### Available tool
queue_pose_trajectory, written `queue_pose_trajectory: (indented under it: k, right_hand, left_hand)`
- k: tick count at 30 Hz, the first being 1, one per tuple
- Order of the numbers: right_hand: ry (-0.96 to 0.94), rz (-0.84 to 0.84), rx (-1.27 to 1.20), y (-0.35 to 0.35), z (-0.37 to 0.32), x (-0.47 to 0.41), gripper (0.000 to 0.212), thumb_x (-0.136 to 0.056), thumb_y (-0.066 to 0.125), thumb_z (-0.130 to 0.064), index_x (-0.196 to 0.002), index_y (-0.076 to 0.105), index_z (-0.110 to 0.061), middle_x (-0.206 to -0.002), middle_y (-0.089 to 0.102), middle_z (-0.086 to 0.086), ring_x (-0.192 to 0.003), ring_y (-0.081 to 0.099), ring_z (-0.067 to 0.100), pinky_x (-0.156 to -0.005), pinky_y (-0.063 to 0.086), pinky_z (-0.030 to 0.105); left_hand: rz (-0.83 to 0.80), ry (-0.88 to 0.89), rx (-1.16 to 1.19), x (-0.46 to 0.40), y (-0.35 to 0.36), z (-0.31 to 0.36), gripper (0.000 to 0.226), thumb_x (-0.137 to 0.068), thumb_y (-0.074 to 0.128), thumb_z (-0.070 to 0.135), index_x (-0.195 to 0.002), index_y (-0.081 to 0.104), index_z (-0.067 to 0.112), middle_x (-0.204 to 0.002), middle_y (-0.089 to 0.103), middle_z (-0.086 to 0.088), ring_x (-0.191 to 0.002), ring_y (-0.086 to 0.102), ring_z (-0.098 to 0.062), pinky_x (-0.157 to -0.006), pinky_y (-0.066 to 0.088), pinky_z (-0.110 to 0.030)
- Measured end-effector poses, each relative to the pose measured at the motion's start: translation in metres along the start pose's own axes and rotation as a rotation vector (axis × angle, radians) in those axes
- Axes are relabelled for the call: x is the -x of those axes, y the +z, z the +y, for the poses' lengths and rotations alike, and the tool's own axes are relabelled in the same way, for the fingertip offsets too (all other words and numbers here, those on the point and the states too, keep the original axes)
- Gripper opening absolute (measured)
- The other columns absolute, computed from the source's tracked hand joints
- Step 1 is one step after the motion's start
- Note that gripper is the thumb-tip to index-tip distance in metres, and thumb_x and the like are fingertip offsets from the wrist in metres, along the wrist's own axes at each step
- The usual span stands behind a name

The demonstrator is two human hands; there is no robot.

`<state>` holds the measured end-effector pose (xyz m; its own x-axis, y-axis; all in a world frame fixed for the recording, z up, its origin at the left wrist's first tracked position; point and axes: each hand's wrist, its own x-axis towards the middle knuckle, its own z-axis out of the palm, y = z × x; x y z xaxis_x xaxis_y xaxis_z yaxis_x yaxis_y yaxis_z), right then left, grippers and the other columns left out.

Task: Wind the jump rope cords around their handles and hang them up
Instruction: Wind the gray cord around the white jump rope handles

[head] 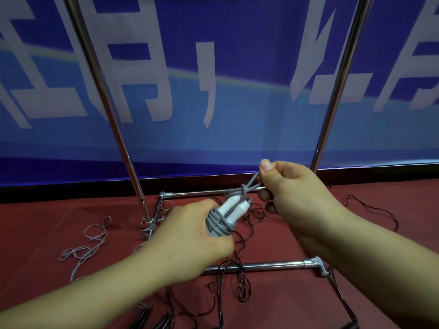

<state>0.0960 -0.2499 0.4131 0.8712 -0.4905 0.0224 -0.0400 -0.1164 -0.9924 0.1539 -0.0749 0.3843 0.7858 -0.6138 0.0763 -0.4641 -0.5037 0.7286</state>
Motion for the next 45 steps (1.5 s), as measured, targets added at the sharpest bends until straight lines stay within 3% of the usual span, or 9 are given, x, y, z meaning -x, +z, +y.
queue_pose_trajectory:
  k: [5, 11, 15, 19, 27, 32, 36, 40, 45]
  right_hand:
    - [-0.054, 0.020, 0.024, -0.006, 0.001, 0.001, 0.036, -0.103, 0.046, -0.037, -0.078, 0.053, -0.013, -0.061, 0.048, 0.002, -0.062, 0.037, 0.020, -0.061, 0.034, 0.038]
    - [-0.116, -0.033, -0.009, -0.013, -0.007, -0.012, 0.036, -0.099, 0.054, -0.042, -0.076, 0.064, -0.015, -0.059, 0.057, 0.001, -0.063, 0.042, 0.022, -0.063, 0.036, 0.040]
    - [-0.084, -0.051, -0.067, -0.015, -0.025, -0.021, 0.033, -0.094, 0.060, -0.045, -0.073, 0.073, -0.023, -0.064, 0.063, -0.001, -0.062, 0.052, 0.016, -0.065, 0.041, 0.038]
    - [-0.102, -0.088, -0.135, -0.011, -0.058, -0.031, 0.025, -0.096, 0.061, -0.033, -0.079, 0.072, -0.019, -0.067, 0.063, -0.014, -0.068, 0.061, 0.008, -0.065, 0.047, 0.032]
    - [-0.187, -0.122, -0.043, -0.009, -0.149, -0.053, 0.014, -0.095, 0.065, -0.027, -0.098, 0.074, -0.018, -0.073, 0.062, -0.009, -0.071, 0.054, 0.011, -0.066, 0.045, 0.031]
    - [-0.267, -0.155, -0.052, 0.002, -0.217, -0.069, 0.017, -0.093, 0.068, -0.032, -0.098, 0.075, -0.018, -0.075, 0.062, -0.009, -0.075, 0.053, 0.013, -0.068, 0.046, 0.032]
    - [-0.354, -0.155, -0.039, 0.014, -0.273, -0.082, 0.010, -0.092, 0.071, -0.026, -0.093, 0.075, -0.018, -0.073, 0.060, -0.003, -0.069, 0.051, 0.013, -0.063, 0.044, 0.030]
    - [-0.407, -0.096, 0.017, 0.020, -0.316, -0.098, 0.008, -0.094, 0.067, -0.023, -0.095, 0.073, -0.017, -0.072, 0.060, -0.003, -0.067, 0.053, 0.014, -0.056, 0.044, 0.026]
    - [-0.431, -0.067, 0.047, 0.028, -0.352, -0.117, 0.010, -0.098, 0.061, -0.020, -0.095, 0.069, -0.016, -0.078, 0.061, 0.000, -0.066, 0.056, 0.013, -0.054, 0.043, 0.026]
  left_hand:
    - [0.056, 0.009, -0.117, 0.001, 0.001, -0.005, 0.026, -0.062, 0.065, 0.050, -0.076, 0.052, 0.032, -0.061, 0.056, 0.017, -0.049, 0.043, -0.008, -0.051, 0.042, -0.029]
    - [0.147, 0.020, -0.185, -0.013, -0.002, 0.003, 0.039, -0.071, 0.069, 0.063, -0.082, 0.054, 0.030, -0.071, 0.062, 0.010, -0.065, 0.057, -0.008, -0.063, 0.048, -0.033]
    - [0.219, -0.004, -0.053, -0.028, -0.008, 0.023, 0.046, -0.072, 0.073, 0.066, -0.082, 0.055, 0.024, -0.072, 0.063, 0.008, -0.066, 0.056, -0.010, -0.060, 0.042, -0.029]
    - [0.291, -0.025, 0.041, -0.046, -0.022, 0.043, 0.054, -0.076, 0.072, 0.065, -0.085, 0.054, 0.014, -0.066, 0.054, 0.007, -0.058, 0.046, -0.012, -0.055, 0.035, -0.029]
    - [0.352, 0.015, 0.229, -0.077, -0.081, 0.086, 0.047, -0.079, 0.073, 0.060, -0.087, 0.056, 0.016, -0.065, 0.056, 0.006, -0.057, 0.052, -0.013, -0.059, 0.044, -0.032]
    - [0.380, 0.032, 0.251, -0.093, -0.136, 0.128, 0.041, -0.085, 0.071, 0.056, -0.097, 0.056, 0.019, -0.077, 0.061, -0.001, -0.061, 0.057, -0.015, -0.049, 0.047, -0.024]
    - [0.410, 0.053, 0.213, -0.107, -0.182, 0.157, 0.042, -0.085, 0.063, 0.066, -0.099, 0.053, 0.028, -0.087, 0.067, 0.001, -0.076, 0.067, -0.017, -0.070, 0.057, -0.038]
    - [0.433, 0.076, 0.267, -0.117, -0.218, 0.180, 0.041, -0.091, 0.054, 0.064, -0.101, 0.053, 0.025, -0.086, 0.065, 0.001, -0.073, 0.062, -0.015, -0.072, 0.055, -0.038]
    - [0.420, 0.070, 0.285, -0.129, -0.249, 0.200, 0.039, -0.093, 0.041, 0.067, -0.100, 0.051, 0.029, -0.095, 0.066, -0.004, -0.088, 0.065, -0.025, -0.091, 0.054, -0.049]
